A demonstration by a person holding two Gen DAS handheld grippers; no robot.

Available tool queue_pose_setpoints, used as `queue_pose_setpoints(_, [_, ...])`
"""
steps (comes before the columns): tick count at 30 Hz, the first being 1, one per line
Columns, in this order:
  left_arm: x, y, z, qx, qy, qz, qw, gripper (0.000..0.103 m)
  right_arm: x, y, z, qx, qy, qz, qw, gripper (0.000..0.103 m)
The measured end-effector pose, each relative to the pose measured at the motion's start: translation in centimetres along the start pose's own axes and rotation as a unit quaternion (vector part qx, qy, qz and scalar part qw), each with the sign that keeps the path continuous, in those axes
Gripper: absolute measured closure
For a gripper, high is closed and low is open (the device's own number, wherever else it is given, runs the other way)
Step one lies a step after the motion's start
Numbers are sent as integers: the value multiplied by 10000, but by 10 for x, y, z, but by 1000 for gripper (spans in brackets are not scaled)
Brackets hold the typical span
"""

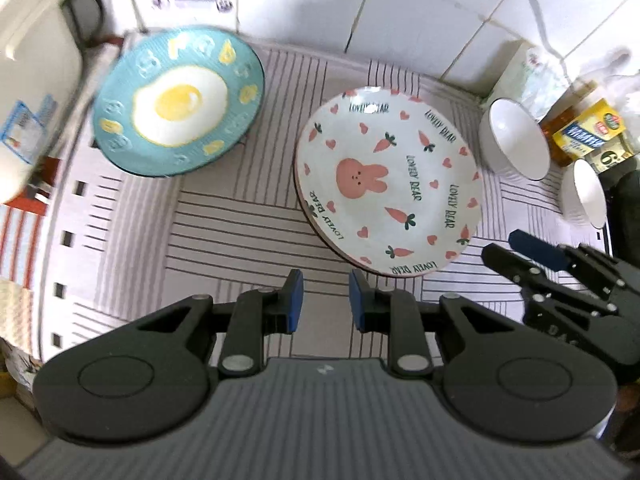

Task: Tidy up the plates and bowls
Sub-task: 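Lower the bunny plate onto the sun plate and open both grippers, then move both grippers to the blue egg plate beside the rice cooker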

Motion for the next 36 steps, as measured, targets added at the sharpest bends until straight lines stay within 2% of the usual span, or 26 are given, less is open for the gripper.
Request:
queue_pose_setpoints(4, [29,3,9,-81,-281,-91,9995,74,29,16,-8,200,-258,-212,9992,58])
queue_pose_setpoints(8, [55,19,15,-102,-535,-51,9985,65,52,43,-12,344,-531,-469,9969,47])
queue_pose_setpoints(13, [87,51,21,-280,-796,-31,9964,61,70,88,-17,542,-958,-567,9923,37])
queue_pose_setpoints(15, [98,68,21,-361,-944,-45,9949,56,73,106,-20,590,-1131,-611,9899,30])
queue_pose_setpoints(17, [107,82,21,-445,-1108,-67,9928,53,71,124,-24,655,-1264,-618,9879,29])
queue_pose_setpoints(19, [112,100,19,-524,-1257,-104,9906,50,63,141,-29,675,-1343,-593,9869,27])
queue_pose_setpoints(21, [113,118,14,-541,-1390,-68,9888,44,54,153,-33,646,-1432,-624,9856,12])
queue_pose_setpoints(22, [112,126,12,-516,-1438,-66,9882,42,46,159,-34,619,-1516,-654,9843,10])
queue_pose_setpoints(24, [107,142,6,-473,-1549,-52,9868,37,31,169,-37,579,-1582,-689,9833,10])
queue_pose_setpoints(28, [84,169,-4,-336,-1539,-77,9875,32,-5,179,-45,239,-1545,-503,9864,10])
queue_pose_setpoints(32, [59,187,-16,-159,-1586,-29,9872,30,-36,168,-60,-393,-1456,-580,9869,10])
queue_pose_setpoints(36, [34,197,-28,95,-1628,4,9866,30,-73,152,-76,-739,-1324,-702,9859,11])
Point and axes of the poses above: each gripper's, at about its wrist camera, not at the fingertips, and x roughly against the way its jaws point, y to its left, z to its underside, the point moved 4 cm from there along -x, roughly the way its jaws point, and after that the axes turned 2 degrees about y, right-handed, at the moved point
